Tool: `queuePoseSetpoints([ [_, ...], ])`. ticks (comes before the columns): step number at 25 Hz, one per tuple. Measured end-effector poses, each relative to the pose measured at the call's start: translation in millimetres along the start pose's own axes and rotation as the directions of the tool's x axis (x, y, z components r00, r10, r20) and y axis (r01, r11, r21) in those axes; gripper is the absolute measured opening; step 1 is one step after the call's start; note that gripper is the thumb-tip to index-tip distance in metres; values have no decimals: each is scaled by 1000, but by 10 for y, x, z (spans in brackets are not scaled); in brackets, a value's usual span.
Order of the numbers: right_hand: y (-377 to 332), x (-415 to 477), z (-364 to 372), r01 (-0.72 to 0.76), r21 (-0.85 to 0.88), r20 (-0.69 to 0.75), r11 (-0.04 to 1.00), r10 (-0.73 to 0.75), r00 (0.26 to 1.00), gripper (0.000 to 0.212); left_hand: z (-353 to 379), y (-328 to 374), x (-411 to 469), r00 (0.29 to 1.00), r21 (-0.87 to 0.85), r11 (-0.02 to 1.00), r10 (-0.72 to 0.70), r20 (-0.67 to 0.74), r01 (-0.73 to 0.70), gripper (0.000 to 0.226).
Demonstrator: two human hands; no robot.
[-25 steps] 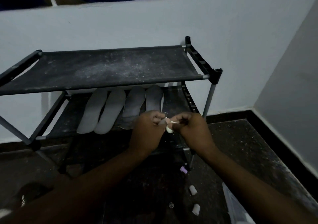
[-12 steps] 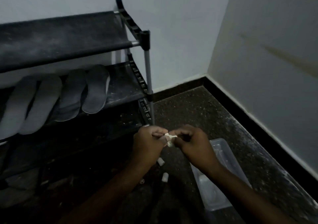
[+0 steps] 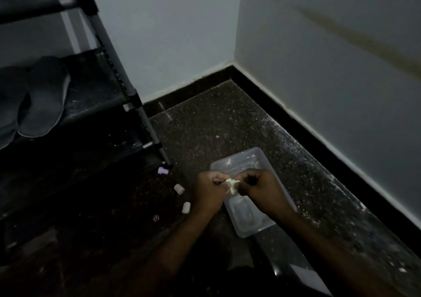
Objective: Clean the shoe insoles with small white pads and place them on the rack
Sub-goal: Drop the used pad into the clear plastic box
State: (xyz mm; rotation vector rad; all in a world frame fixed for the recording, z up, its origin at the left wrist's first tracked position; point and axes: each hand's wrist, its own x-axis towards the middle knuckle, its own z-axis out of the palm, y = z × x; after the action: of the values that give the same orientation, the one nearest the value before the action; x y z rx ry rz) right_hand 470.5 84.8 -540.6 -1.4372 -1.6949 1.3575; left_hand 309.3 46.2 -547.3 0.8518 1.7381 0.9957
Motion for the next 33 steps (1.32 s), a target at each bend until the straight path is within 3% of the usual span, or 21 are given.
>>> queuePoseSetpoints([
  [4, 480, -107, -41, -42, -89, -56, 995, 37, 998, 12, 335, -259, -12, 997, 78, 997, -18, 70, 13, 33],
  [10, 925, -135, 32, -57, -367, 0, 928, 61, 998, 18, 612, -633, -12, 998, 204, 978, -46, 47, 35, 14],
  [12, 1017, -136, 82, -25, -495, 7, 868, 33, 999, 6, 641, -670, -39, 999, 303, 953, 7, 34, -17, 10],
  [16, 1197, -158, 195, 54, -700, 51, 712, -25, 998, 7, 624, -753, -92, 994, 423, 901, 73, 75, -98, 9],
  [20, 1274, -149, 265, 56, -844, 21, 533, -72, 997, 13, 580, -923, -48, 997, 479, 875, 45, 58, -67, 16],
  [23, 1302, -130, 368, 59, -905, 10, 420, -119, 993, 19, 524, -976, -75, 995, 453, 887, 71, 64, -92, 13],
  [26, 1308, -117, 437, 43, -924, 7, 380, -96, 995, 19, 461, -968, -120, 993, 398, 910, 90, 82, -115, 26],
  [28, 1316, -118, 447, 43, -930, 22, 364, -61, 998, 17, 433, -1000, -115, 990, 394, 909, 117, 75, -137, 26],
  [30, 1306, -121, 434, 29, -934, 22, 357, -26, 999, 16, 420, -1034, -105, 989, 420, 896, 131, 64, -146, 10],
  [33, 1259, -109, 429, -4, -916, 0, 400, 11, 1000, 12, 394, -1051, -100, 985, 440, 882, 169, 35, -167, 18],
])
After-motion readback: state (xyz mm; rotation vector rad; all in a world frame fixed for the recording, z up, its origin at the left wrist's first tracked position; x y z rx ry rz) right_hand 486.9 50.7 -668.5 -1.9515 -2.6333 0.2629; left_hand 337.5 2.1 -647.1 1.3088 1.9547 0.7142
